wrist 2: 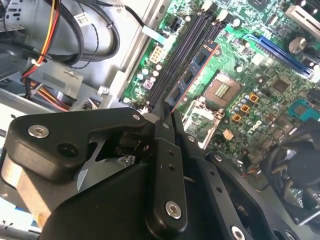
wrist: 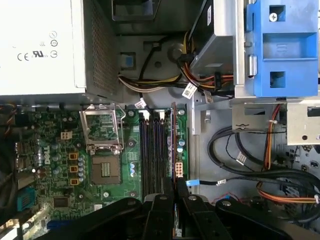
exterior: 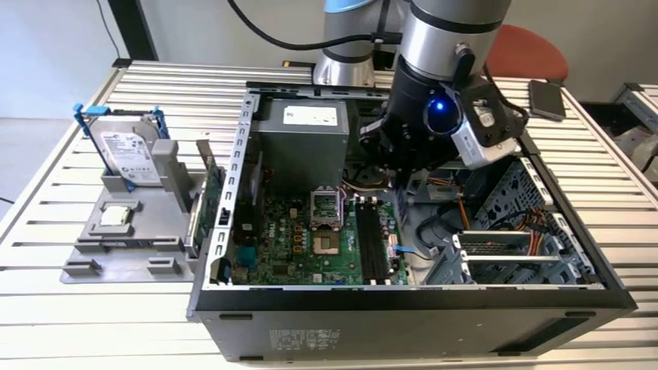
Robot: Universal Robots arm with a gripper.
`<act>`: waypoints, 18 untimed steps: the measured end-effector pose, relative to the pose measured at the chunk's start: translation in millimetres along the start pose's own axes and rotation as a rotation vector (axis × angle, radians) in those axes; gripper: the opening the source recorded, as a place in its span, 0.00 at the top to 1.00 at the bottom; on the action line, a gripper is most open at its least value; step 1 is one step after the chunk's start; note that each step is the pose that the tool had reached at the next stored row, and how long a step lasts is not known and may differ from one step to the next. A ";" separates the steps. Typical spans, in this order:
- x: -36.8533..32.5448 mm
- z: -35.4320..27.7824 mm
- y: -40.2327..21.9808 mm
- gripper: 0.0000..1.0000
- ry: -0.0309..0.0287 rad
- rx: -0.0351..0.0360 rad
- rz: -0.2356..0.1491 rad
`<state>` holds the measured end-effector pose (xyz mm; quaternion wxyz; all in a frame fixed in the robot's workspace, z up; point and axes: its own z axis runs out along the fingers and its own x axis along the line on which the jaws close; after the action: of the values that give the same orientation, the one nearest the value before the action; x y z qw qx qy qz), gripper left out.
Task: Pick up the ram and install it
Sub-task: 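Insert the ram into the slot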
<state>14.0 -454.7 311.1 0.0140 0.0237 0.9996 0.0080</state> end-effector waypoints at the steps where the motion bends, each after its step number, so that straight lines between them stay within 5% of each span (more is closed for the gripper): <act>1: 0.1 1.8 0.0 1.00 0.0002 0.0001 -0.003; 11: 0.5 19.9 -2.4 1.00 0.0002 -0.0002 -0.011; 18: 0.5 32.6 -10.1 1.00 0.0003 -0.0002 -0.011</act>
<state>13.9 -464.3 278.3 0.0139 0.0182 0.9997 0.0080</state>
